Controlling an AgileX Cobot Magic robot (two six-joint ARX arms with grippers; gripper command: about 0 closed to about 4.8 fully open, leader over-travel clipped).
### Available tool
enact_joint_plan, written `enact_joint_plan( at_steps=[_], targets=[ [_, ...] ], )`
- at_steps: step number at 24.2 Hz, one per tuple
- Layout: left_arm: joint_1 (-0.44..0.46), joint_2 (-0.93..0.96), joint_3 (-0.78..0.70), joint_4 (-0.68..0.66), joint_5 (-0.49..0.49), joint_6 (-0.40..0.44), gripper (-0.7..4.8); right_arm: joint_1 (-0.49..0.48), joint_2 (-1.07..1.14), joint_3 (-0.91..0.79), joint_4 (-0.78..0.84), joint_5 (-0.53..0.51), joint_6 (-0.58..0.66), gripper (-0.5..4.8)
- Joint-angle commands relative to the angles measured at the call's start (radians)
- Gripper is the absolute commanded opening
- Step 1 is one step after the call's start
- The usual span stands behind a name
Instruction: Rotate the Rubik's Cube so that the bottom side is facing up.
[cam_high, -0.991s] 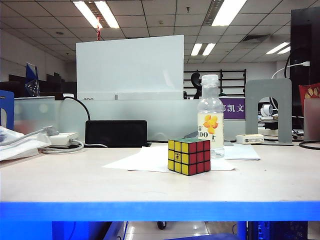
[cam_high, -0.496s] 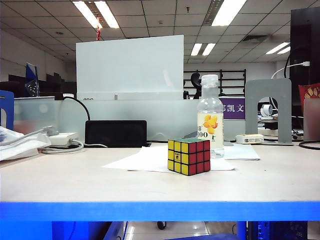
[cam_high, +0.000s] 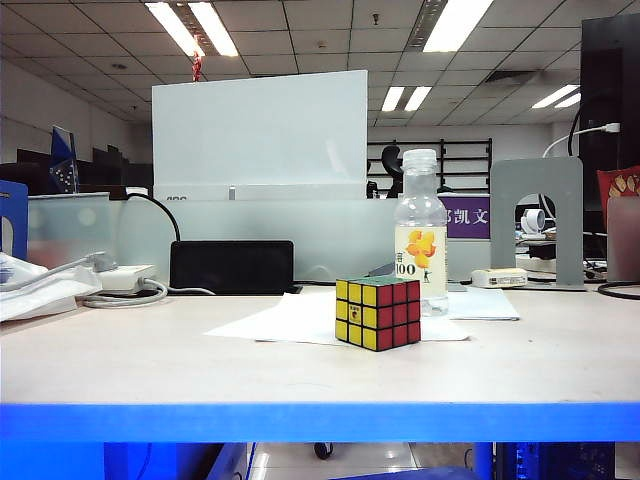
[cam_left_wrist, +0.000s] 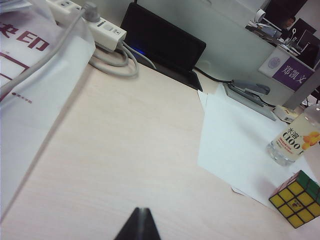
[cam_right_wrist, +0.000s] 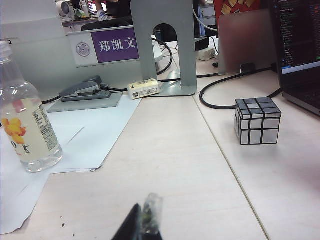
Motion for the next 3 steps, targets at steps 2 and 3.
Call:
enact_joint_plan(
  at_steps=[2,3],
  targets=[
    [0.001,0.000,-0.005,-0.003,0.014,-0.002,-0.04,0.001,0.000,-0.006,0.018,0.001,0.003,-0.01],
    [0.001,0.000,-0.005,-0.003,0.014,-0.002,-0.04,0.001,0.000,-0.006,0.018,0.001,0.003,-0.01]
  ],
)
